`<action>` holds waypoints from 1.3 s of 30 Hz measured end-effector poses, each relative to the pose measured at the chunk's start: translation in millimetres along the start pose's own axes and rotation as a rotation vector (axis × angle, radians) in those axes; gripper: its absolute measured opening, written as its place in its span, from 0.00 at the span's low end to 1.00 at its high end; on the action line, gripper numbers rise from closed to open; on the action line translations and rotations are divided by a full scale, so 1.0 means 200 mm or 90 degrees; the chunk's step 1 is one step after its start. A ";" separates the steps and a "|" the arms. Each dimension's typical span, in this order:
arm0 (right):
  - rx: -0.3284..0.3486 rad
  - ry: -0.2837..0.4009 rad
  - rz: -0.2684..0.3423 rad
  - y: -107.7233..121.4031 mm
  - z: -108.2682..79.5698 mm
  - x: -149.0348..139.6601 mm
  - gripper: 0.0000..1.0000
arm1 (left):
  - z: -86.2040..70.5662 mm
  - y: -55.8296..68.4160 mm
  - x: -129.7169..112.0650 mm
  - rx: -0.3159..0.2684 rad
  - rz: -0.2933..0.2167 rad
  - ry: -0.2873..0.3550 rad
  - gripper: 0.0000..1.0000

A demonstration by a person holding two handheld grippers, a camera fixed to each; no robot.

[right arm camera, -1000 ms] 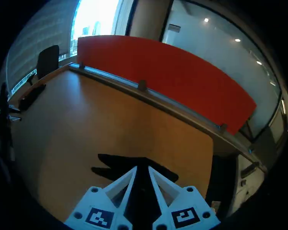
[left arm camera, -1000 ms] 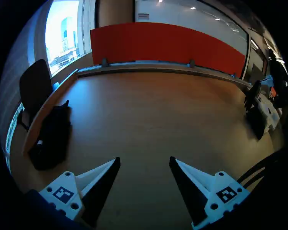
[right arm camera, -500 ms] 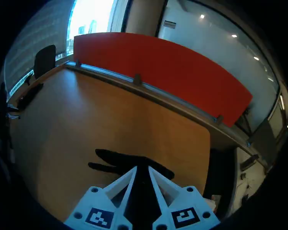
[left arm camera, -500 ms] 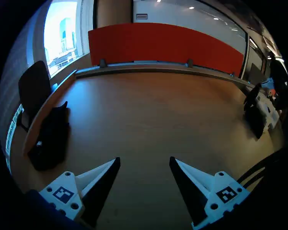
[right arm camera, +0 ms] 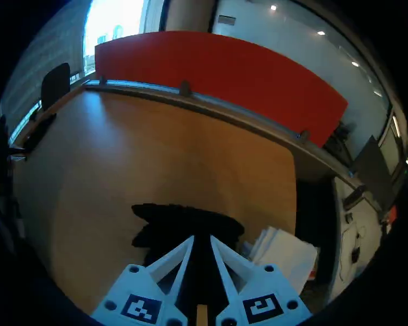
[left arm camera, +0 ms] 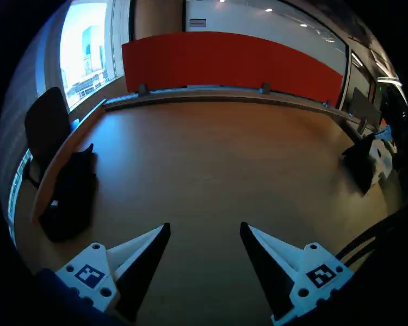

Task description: Fold towel

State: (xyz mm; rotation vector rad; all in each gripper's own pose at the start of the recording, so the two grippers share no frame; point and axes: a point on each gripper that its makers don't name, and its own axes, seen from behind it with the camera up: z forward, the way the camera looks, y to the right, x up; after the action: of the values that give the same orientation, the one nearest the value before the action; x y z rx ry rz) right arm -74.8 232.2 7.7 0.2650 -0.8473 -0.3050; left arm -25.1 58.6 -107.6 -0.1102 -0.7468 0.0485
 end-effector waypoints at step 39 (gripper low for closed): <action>-0.072 -0.133 0.102 0.03 0.10 -0.66 0.05 | -0.06 -0.02 -0.02 0.009 0.015 0.000 0.95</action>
State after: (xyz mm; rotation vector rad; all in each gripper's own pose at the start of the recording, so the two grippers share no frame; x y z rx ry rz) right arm -172.0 284.4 -68.0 0.0593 -1.0471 -0.2327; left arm -20.1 52.4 -118.1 -0.1053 -0.7449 0.0766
